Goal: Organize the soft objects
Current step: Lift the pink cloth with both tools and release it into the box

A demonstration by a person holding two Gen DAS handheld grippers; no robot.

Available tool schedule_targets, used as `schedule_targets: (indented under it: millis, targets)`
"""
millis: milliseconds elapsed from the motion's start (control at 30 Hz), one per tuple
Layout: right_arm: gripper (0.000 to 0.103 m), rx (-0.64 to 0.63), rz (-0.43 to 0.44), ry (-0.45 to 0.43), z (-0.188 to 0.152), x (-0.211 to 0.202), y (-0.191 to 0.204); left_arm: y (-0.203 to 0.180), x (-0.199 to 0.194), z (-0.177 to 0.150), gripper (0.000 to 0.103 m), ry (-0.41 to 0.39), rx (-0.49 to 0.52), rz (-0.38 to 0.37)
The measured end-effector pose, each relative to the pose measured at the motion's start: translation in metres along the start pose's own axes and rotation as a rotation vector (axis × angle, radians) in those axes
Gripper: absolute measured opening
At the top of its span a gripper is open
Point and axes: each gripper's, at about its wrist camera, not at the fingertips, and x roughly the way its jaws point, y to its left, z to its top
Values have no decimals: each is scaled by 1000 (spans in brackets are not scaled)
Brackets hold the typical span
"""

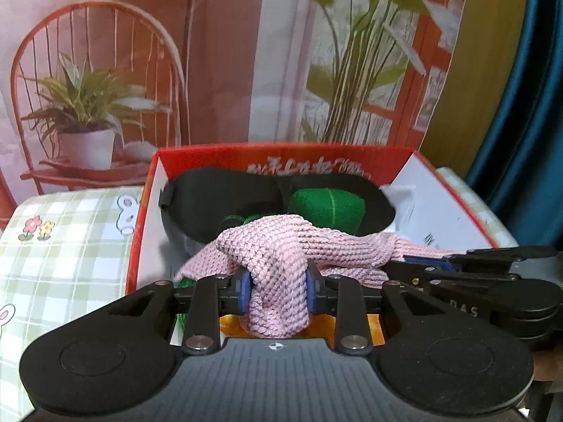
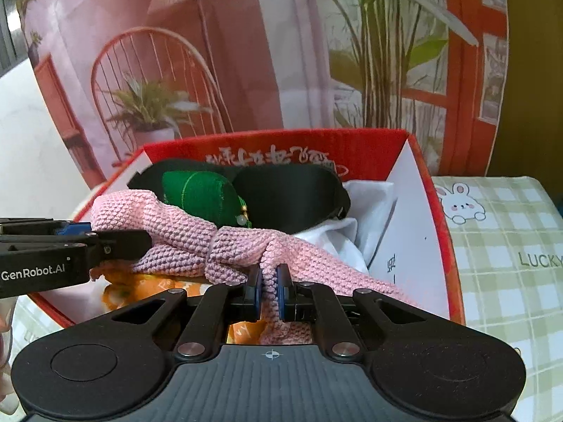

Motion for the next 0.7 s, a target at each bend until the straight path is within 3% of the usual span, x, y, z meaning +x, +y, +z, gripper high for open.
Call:
schedule_targets:
  millis: [267,333,467,533,600,700]
  targets:
    - [10,-7,-14,31,-3,0,2,2,-1,-3,36,13,-8,-4]
    - [15,-12,-17,27,-2,-4,3,1,-6,-3,50,4,4,-7]
    - [26,-40,13,-39,-3,-23,2,-5,-22,-7,68,-46,31,-12]
    - [34,-80,27,-84,-5,-36,3,-8,-33,-10,90,-84,28,-12]
    - [42,-111,34,-114,-7,-48,3,-9,-46,-15,102,-141,17,-18]
    - [51,-132,57,-163,-13,-68,0,-14,-65,-22,103,-195,18,-28]
